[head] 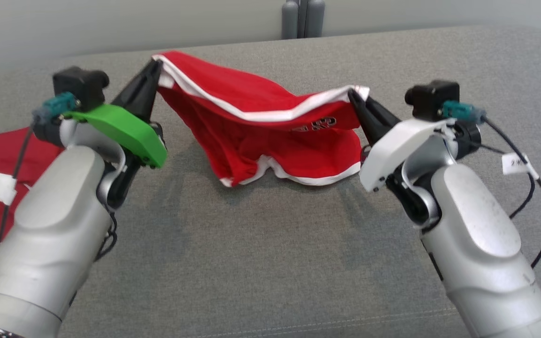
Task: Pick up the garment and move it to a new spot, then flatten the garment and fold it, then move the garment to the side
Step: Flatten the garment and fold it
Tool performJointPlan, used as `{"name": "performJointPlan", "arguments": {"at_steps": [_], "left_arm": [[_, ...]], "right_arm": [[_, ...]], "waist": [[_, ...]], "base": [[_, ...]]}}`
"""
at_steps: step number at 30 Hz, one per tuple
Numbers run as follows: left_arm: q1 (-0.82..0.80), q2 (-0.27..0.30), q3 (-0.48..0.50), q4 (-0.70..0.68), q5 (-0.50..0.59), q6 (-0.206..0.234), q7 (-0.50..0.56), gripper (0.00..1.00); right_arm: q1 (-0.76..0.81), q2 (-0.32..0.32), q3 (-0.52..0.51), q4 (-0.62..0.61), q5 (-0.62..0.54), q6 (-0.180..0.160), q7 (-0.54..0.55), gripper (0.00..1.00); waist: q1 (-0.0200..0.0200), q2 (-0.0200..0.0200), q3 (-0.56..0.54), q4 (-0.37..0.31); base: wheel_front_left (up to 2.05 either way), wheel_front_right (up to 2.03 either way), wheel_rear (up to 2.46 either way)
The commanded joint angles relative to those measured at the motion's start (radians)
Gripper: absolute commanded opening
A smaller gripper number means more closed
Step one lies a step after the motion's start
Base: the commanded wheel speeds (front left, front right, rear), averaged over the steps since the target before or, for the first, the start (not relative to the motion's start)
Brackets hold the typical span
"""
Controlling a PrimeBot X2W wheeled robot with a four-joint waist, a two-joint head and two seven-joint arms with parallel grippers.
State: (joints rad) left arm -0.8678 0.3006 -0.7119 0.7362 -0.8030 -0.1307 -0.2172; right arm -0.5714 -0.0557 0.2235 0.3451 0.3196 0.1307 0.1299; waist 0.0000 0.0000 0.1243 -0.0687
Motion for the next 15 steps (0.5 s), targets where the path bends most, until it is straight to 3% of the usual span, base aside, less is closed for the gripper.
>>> {"name": "performJointPlan", "arguments": {"at_steps": [1,9,15], "left_arm": [[-0.039,0.015,0.021,-0.012,-0.005,0.002,-0.011,0.0],[-0.308,0.081,0.06,-0.061,0.069,0.014,-0.024,0.0],[-0.508,0.082,0.126,-0.098,0.002,0.006,0.005,0.0]], "right_arm": [[-0.055,-0.016,0.015,-0.001,0.024,0.0,0.016,0.0],[-0.415,-0.083,0.063,0.067,0.041,0.0,0.023,0.0],[-0.693,-0.103,0.045,0.177,-0.011,0.0,-0.034,0.0]], "waist": [[0.0,0.0,0.075,-0.026],[0.0,0.0,0.284,-0.062],[0.0,0.0,0.422,-0.071]], "base": [[0.0,0.0,0.0],[0.0,0.0,0.0],[0.0,0.0,0.0]]}}
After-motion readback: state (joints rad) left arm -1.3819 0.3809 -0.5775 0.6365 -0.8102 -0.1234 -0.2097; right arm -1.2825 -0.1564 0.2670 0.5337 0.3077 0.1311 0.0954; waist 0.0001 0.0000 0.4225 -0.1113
